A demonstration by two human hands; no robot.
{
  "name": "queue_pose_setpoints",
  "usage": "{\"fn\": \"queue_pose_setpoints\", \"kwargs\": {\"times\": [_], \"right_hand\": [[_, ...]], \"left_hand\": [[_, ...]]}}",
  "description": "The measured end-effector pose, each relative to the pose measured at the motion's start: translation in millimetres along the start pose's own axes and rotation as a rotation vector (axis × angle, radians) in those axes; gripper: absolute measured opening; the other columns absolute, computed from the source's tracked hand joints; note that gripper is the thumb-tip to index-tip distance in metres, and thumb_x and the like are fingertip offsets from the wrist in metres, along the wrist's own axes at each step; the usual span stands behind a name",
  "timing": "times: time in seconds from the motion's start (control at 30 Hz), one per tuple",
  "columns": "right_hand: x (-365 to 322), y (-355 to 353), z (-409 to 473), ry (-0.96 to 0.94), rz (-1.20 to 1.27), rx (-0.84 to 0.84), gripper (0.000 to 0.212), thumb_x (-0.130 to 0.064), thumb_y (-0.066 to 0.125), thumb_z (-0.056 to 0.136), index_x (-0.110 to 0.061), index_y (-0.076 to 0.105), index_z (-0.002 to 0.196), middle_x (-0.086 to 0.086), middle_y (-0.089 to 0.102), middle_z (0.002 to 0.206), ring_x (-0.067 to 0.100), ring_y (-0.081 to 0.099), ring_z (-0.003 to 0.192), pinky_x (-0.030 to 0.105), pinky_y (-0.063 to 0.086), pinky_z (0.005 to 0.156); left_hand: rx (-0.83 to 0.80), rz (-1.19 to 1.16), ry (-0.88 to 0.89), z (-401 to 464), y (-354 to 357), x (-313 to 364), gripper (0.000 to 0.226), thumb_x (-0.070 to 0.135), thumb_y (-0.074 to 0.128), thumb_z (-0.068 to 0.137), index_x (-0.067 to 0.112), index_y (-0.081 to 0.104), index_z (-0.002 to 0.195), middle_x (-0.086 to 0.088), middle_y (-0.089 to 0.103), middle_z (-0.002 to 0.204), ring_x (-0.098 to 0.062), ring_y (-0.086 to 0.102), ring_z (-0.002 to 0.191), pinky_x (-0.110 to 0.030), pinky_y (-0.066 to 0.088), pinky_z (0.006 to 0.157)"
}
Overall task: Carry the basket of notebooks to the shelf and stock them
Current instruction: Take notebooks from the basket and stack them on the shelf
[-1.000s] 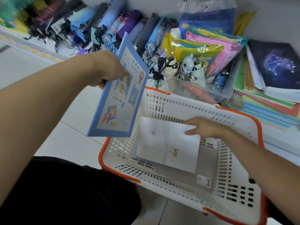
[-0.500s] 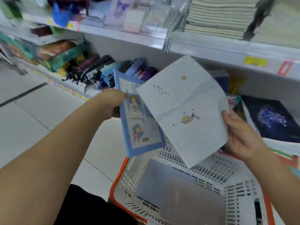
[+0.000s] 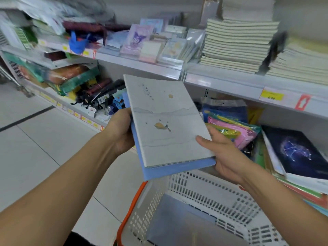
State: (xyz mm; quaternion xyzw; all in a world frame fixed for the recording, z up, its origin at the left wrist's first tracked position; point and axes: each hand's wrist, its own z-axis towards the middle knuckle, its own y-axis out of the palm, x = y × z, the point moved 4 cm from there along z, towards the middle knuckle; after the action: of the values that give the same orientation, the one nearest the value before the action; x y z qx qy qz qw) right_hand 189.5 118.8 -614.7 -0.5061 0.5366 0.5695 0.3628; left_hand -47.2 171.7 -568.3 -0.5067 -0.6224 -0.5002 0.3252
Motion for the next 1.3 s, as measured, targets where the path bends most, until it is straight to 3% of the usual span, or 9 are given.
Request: {"fn": "queue_pose_setpoints", "kwargs": {"times": [0.13,0.23,0.33,0.47,0.63,0.77,0.93,1.1,1.3], "right_hand": [[-43,8,-2,-0.093,-0.093,-0.036,0.048,0.0,0.052,0.096,-0.018,0.049,0.14,0.005,0.064,0.134,0.028,0.061,0.122,0.045,0.05,0.102],[-86,0,-20,-0.12,-0.118,-0.052,0.05,0.0,0.05,0.097,-0.02,0.047,0.143,0.003,0.061,0.138,0.026,0.06,0.124,0.042,0.049,0.102],[-127,-22,-56,-0.182,-0.137,-0.086,0.056,0.002,0.05,0.096,-0.025,0.046,0.144,-0.001,0.06,0.139,0.022,0.06,0.124,0.04,0.051,0.1],[-177,-72,-96,-0.425,-0.064,0.162,0.058,0.005,0.053,0.09,-0.025,0.051,0.14,-0.001,0.065,0.133,0.022,0.064,0.119,0.034,0.057,0.091],[-237,-160,-109,-0.636,-0.016,0.574,0.044,0.01,0.047,0.096,-0.01,0.055,0.135,0.006,0.068,0.126,0.026,0.067,0.11,0.033,0.061,0.076],[-263,-224,-99,-0.533,-0.079,0.755,0.03,-0.002,0.061,0.094,-0.005,0.059,0.123,0.009,0.071,0.115,0.02,0.071,0.085,0.027,0.055,0.063],[-253,-256,-74,-0.468,-0.162,0.634,0.054,-0.001,0.083,0.071,-0.001,0.061,0.12,0.006,0.075,0.1,0.019,0.074,0.089,0.028,0.06,0.076],[-252,-282,-64,-0.422,-0.6,0.843,0.028,-0.02,0.091,0.067,-0.009,0.068,0.077,-0.001,0.07,0.069,0.017,0.067,0.06,0.038,0.06,0.062],[-253,-289,-54,-0.359,-0.686,0.857,0.028,-0.011,0.082,0.08,-0.002,0.056,0.076,0.007,0.056,0.056,0.02,0.062,0.041,0.032,0.055,0.044]], "left_hand": [[-0.174,-0.085,0.102,-21,25,29,0.081,0.078,0.025,0.085,0.023,0.058,0.134,-0.011,0.067,0.125,-0.032,0.065,0.112,-0.048,0.052,0.09],[-0.147,-0.026,0.224,-41,55,41,0.04,0.032,0.05,0.097,0.011,0.06,0.129,-0.012,0.072,0.113,-0.032,0.07,0.1,-0.043,0.058,0.08],[-0.148,-0.079,0.344,-52,95,49,0.042,-0.007,0.052,0.084,0.011,0.061,0.121,-0.01,0.074,0.107,-0.034,0.071,0.094,-0.042,0.061,0.071],[-0.321,-0.022,0.362,-45,187,82,0.05,-0.005,0.057,0.084,0.014,0.054,0.13,-0.009,0.071,0.115,-0.033,0.071,0.094,-0.043,0.059,0.073],[-0.499,0.359,0.353,-24,323,100,0.019,0.018,0.06,0.094,0.014,0.061,0.113,-0.008,0.074,0.097,-0.02,0.071,0.064,-0.026,0.054,0.049],[-0.393,0.43,0.359,12,378,80,0.018,0.019,0.058,0.096,0.009,0.055,0.111,-0.007,0.047,0.069,-0.012,0.036,0.041,-0.02,0.026,0.04],[-0.288,0.311,0.321,41,403,60,0.023,0.004,0.052,0.097,0.009,0.046,0.076,-0.008,0.04,0.063,-0.018,0.047,0.05,-0.013,0.035,0.031],[-0.34,0.59,0.553,60,401,45,0.032,0.013,0.081,0.078,0.008,0.061,0.103,-0.006,0.066,0.08,-0.014,0.062,0.061,-0.023,0.056,0.052],[-0.23,0.9,0.788,79,403,48,0.031,0.023,0.075,0.084,0.01,0.057,0.105,-0.011,0.066,0.076,-0.017,0.059,0.055,-0.024,0.051,0.041]]}}
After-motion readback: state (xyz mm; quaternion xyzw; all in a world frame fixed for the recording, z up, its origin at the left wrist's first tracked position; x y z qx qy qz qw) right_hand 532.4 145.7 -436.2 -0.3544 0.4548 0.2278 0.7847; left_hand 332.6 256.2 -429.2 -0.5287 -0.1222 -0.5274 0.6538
